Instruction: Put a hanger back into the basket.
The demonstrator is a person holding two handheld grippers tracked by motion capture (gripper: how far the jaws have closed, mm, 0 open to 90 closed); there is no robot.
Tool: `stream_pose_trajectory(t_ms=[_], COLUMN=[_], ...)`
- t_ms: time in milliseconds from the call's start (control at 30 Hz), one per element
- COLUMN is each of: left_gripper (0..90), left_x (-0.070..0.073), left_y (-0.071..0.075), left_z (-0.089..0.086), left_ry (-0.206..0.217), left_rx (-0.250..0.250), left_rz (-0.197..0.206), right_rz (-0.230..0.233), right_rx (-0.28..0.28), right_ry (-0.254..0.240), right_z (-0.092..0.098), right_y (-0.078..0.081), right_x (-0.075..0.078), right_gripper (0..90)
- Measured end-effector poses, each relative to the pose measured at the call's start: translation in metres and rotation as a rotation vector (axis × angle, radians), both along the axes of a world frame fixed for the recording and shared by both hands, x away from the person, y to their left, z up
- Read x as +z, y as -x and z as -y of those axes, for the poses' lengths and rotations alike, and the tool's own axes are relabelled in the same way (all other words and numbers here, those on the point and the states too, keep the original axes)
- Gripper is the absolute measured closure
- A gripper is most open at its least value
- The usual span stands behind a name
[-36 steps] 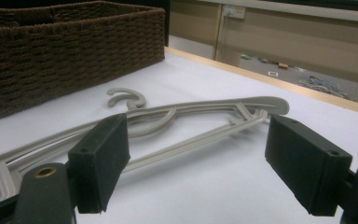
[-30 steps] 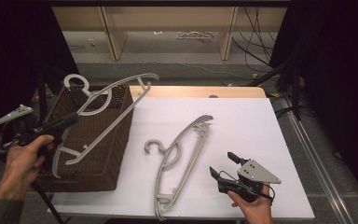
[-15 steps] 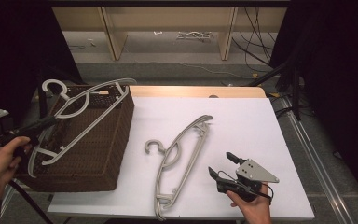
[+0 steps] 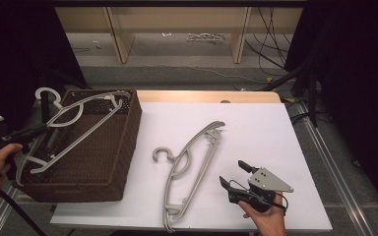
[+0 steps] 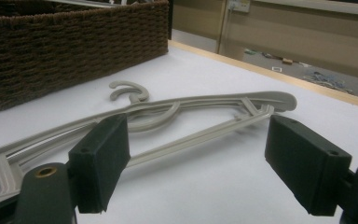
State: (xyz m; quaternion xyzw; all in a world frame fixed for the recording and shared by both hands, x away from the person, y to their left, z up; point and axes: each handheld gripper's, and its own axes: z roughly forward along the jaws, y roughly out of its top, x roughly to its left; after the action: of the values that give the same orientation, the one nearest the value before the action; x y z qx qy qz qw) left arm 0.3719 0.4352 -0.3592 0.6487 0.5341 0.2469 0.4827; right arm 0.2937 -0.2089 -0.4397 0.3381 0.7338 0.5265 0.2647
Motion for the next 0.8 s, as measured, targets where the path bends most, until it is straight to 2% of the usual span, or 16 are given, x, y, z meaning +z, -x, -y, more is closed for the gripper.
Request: stream_pose_trajectory(t_ms=[167, 200, 233, 267, 333, 367, 400, 567, 600, 633, 667, 733, 800], left_gripper=[81.7, 81.7, 81.7, 81.7, 81.7, 81.7, 81.6, 81.6, 81.5, 81.4, 81.3, 81.1, 80.6], left_x=[-0.008, -0.011, -0.011, -0.014, -0.017, -0.017, -0.021, -0.026, -0.029, -0.029, -0.032, -0.035, -0.038], left_y=[-0.006, -0.011, -0.011, -0.018, -0.025, -0.025, -0.03, -0.038, -0.04, -0.04, -0.041, -0.042, -0.043], left_z=[0.005, 0.009, 0.009, 0.013, 0.018, 0.018, 0.023, 0.023, 0.02, 0.02, 0.016, 0.015, 0.016], left_ry=[-0.026, -0.052, -0.052, -0.085, -0.131, -0.131, -0.18, -0.171, -0.203, -0.203, -0.216, -0.227, -0.22], left_rx=[-0.009, -0.007, -0.007, -0.008, -0.015, -0.015, -0.021, -0.016, -0.027, -0.027, -0.035, -0.032, -0.023], left_rz=[-0.027, -0.04, -0.04, -0.051, -0.067, -0.067, -0.084, -0.091, -0.109, -0.109, -0.142, -0.149, -0.15], right_rz=[-0.008, 0.004, -0.003, -0.012, 0.006, 0.006, -0.009, -0.025, -0.001, 0.0, 0.004, 0.003, 0.003], right_rx=[-0.004, -0.008, -0.01, -0.002, 0.001, 0.001, -0.003, -0.001, 0.002, 0.003, 0.003, 0.003, 0.006], right_ry=[0.006, 0.026, 0.019, 0.02, 0.026, 0.026, 0.017, 0.02, 0.031, 0.033, 0.03, 0.029, 0.023], right_z=[0.001, 0.001, 0.0, 0.0, 0.0, 0.0, -0.001, 0.0, 0.0, 0.0, 0.0, 0.0, 0.0], right_y=[0.0, -0.001, -0.001, 0.0, -0.001, -0.001, 0.0, -0.001, -0.001, -0.001, -0.001, -0.001, -0.002], right_x=[0.0, 0.0, 0.0, 0.0, 0.0, 0.0, 0.0, -0.001, -0.001, 0.0, -0.001, -0.001, -0.001], right_gripper=[22.8, 22.8, 22.8, 22.8, 22.8, 22.8, 22.8, 22.8, 22.9, 22.9, 22.9, 22.9, 22.9])
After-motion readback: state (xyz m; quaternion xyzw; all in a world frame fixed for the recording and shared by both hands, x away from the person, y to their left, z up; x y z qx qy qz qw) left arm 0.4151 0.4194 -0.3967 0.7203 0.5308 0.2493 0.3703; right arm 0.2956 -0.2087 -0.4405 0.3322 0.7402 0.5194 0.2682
